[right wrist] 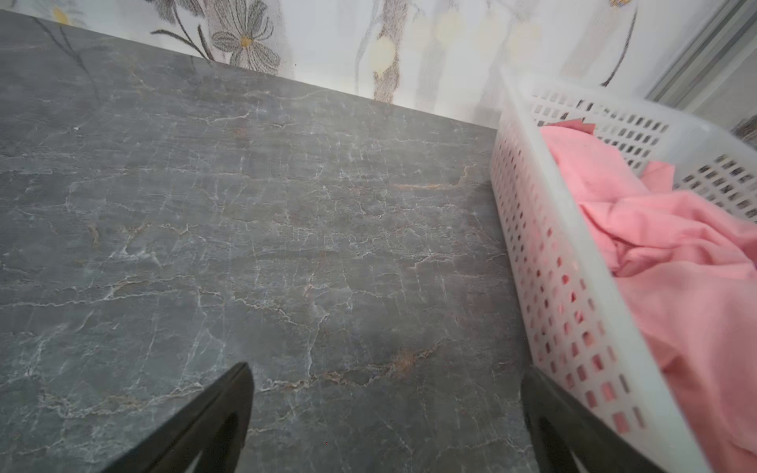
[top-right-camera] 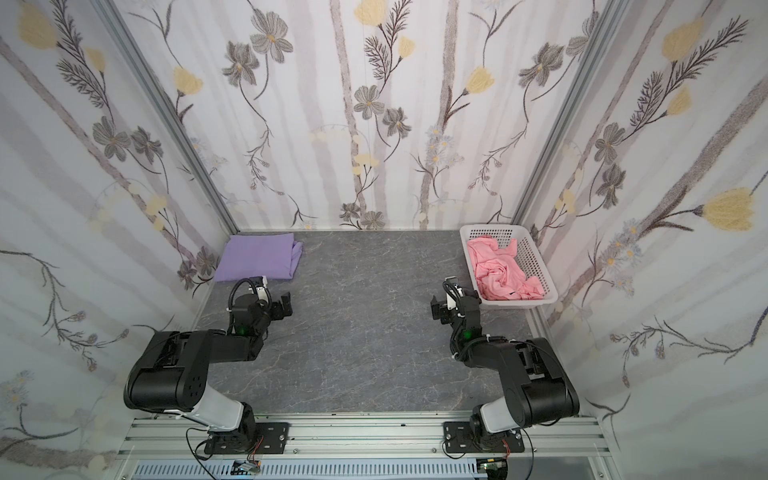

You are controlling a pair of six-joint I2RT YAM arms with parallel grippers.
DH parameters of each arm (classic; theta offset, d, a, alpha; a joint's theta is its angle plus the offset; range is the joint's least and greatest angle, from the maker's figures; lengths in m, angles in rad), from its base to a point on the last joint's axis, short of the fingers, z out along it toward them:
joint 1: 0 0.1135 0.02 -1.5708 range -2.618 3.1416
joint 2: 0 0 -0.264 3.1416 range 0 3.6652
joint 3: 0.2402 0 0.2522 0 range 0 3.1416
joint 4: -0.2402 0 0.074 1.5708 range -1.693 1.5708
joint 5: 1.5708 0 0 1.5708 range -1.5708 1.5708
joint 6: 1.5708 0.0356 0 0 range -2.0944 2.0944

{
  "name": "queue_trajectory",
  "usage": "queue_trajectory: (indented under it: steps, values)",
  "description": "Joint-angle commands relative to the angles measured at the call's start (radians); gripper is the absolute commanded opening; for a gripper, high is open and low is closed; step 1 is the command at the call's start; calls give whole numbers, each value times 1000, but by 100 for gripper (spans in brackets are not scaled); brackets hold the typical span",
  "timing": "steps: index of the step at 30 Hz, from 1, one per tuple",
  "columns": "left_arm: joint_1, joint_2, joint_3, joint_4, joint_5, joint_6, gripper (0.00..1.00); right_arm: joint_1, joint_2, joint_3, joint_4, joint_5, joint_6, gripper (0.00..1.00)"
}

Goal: Fold and stack t-shirts
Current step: Reset both arms

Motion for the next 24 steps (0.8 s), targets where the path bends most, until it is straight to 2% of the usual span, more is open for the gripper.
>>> queue_trajectory:
  steps: [1,24]
  values:
    - [2,2,1,47,-8,15,100,-10,-5,15,-48,-46,22,100]
    - [7,2,4,44,1,13,100,-15,1,29,-64,-65,20,100]
